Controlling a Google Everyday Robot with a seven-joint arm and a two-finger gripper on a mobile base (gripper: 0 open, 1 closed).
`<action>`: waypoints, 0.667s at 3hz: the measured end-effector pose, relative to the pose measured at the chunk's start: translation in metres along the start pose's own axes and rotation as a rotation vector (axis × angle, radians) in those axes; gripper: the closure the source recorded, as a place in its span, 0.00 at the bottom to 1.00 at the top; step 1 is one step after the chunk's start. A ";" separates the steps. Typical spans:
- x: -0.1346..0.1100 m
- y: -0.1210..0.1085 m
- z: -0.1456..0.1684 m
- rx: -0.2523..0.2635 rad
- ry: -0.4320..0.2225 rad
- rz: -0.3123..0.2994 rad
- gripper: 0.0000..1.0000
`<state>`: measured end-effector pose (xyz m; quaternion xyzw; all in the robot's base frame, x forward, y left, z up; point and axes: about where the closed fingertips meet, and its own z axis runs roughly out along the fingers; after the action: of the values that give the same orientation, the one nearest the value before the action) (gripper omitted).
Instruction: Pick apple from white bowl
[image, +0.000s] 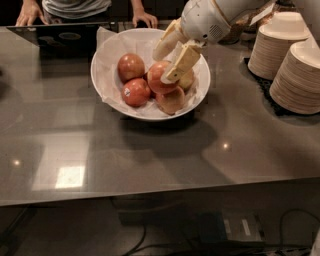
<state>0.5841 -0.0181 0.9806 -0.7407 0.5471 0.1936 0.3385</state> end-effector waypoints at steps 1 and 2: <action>0.008 -0.001 -0.026 0.058 0.047 0.019 1.00; 0.017 0.002 -0.042 0.098 0.075 0.038 1.00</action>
Offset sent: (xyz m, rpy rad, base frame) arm -0.0042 -0.0697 0.0238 -0.0551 -0.0748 -0.1777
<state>0.5843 -0.0598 0.9981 -0.7197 0.5821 0.1450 0.3496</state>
